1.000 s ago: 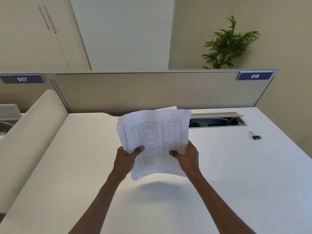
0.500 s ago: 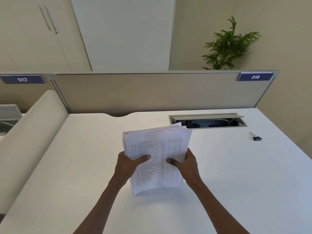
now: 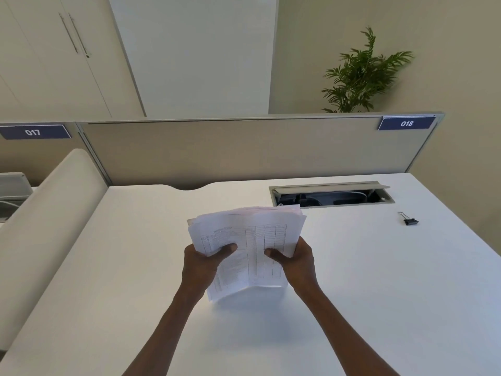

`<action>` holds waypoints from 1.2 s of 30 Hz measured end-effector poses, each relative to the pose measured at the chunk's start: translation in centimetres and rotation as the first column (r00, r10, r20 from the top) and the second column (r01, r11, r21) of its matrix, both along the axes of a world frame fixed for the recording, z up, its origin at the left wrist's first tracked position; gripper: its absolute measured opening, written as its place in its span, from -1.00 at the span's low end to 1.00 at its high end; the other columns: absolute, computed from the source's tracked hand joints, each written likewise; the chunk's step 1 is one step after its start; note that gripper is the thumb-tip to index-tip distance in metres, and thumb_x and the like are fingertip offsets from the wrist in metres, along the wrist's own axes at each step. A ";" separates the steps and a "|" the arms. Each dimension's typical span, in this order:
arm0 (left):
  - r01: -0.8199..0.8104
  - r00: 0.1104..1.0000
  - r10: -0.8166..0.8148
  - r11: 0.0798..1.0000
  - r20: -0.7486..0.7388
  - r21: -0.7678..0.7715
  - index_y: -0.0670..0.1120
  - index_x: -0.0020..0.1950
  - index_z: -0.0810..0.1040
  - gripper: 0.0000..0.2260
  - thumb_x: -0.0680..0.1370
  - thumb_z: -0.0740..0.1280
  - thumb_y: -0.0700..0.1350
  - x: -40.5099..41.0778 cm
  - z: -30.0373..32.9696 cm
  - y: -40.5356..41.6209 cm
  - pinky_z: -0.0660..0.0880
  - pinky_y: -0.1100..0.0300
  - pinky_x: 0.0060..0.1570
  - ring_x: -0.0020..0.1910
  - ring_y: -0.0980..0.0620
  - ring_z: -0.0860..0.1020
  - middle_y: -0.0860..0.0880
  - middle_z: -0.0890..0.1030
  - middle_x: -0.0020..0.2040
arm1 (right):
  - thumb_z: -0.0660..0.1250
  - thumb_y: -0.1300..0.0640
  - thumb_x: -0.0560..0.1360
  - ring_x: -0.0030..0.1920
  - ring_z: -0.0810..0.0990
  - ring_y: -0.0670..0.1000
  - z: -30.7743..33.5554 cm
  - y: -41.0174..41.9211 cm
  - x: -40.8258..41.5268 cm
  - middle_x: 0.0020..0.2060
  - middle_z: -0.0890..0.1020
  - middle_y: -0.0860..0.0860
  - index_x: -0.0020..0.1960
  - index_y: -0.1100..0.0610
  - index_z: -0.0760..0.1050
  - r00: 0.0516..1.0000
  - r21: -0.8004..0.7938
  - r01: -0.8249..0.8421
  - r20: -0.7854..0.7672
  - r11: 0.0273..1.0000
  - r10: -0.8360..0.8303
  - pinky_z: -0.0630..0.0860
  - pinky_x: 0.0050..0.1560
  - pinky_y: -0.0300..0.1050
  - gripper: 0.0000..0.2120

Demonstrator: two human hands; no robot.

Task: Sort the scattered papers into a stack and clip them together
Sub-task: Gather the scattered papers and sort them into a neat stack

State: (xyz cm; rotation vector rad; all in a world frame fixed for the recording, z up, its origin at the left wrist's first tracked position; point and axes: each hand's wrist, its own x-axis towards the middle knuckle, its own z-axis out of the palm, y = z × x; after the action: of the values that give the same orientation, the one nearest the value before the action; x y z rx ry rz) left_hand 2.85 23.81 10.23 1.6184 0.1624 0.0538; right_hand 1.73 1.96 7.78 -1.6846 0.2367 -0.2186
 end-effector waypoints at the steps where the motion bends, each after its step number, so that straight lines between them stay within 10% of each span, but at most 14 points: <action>1: -0.001 1.000 0.001 1.000 -0.014 0.007 -0.05 -0.10 0.68 -0.71 0.25 0.66 -0.11 -0.2 -0.5 0.0 0.60 0.13 -0.18 -0.16 0.04 0.69 0.03 0.74 -0.17 | 0.61 0.26 0.26 -0.08 0.68 -0.08 -0.7 0.0 -0.2 -0.10 0.72 -0.07 -0.03 0.04 0.59 0.999 0.009 -0.020 -0.026 1.000 0.020 0.64 -0.11 -0.21 -0.64; 9: 0.014 0.997 -0.012 1.000 -0.081 0.023 0.00 -0.09 0.65 -0.77 0.33 0.61 -0.12 -1.1 -2.8 0.2 0.57 0.12 -0.16 -0.09 -0.04 0.67 0.02 0.72 -0.17 | 0.56 0.26 0.33 0.03 0.65 0.01 -3.5 -0.4 -1.0 0.00 0.69 -0.04 0.12 0.12 0.56 0.983 -0.093 -0.102 -0.161 0.990 0.086 0.54 -0.15 -0.36 -0.61; 16: -0.036 0.998 0.021 0.956 -0.055 -0.291 -0.13 0.05 0.65 -0.64 0.29 0.60 -0.13 -0.1 -1.4 -0.1 0.55 0.05 -0.01 0.04 -0.12 0.66 -0.06 0.73 -0.02 | 0.61 0.09 0.29 -0.21 0.59 0.01 -2.4 -2.3 -0.7 -0.17 0.67 0.08 -0.06 0.23 0.56 0.985 -0.134 -0.035 -0.173 0.990 0.011 0.48 -0.28 -0.30 -0.65; 22: -0.048 0.998 0.016 0.833 -0.063 -0.551 0.00 0.23 0.56 -0.55 0.38 0.55 -0.21 0.9 -1.1 -1.4 0.49 -0.28 0.21 0.24 -0.20 0.56 -0.10 0.63 0.23 | 0.67 0.05 0.19 0.10 0.62 0.09 -0.9 -2.9 -0.5 0.08 0.65 0.04 0.21 0.05 0.49 0.993 0.293 0.079 -0.103 0.953 -0.050 0.62 0.09 0.08 -0.35; 26: -0.042 0.995 -0.029 0.726 -0.092 -0.686 0.04 0.41 0.44 -0.47 0.45 0.41 -0.20 1.1 -1.3 -3.1 0.51 -0.31 0.17 0.25 -0.23 0.54 -0.13 0.57 0.31 | 0.51 0.27 0.38 0.13 0.61 0.16 0.6 -2.1 -0.9 0.11 0.65 0.15 0.27 0.13 0.49 0.991 0.616 -0.104 0.000 0.781 0.131 0.60 0.12 0.14 -0.51; 36: -0.184 0.973 0.015 0.646 -0.229 -0.741 -0.08 0.36 0.53 -0.58 0.50 0.42 -0.19 1.0 -2.0 -2.8 0.63 -0.04 0.04 0.18 -0.11 0.64 -0.13 0.63 0.26 | 0.49 0.38 0.38 -0.11 0.73 0.11 4.2 -4.1 -0.3 -0.12 0.75 0.07 -0.03 0.18 0.65 0.995 0.331 -0.085 -0.019 0.940 0.097 0.66 -0.19 -0.04 -0.79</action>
State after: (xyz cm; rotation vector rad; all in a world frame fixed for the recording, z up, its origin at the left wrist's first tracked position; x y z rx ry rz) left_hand 3.86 21.01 8.22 0.7493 0.3812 -0.0910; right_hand 1.43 -2.10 11.96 -1.3623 0.2082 -0.0739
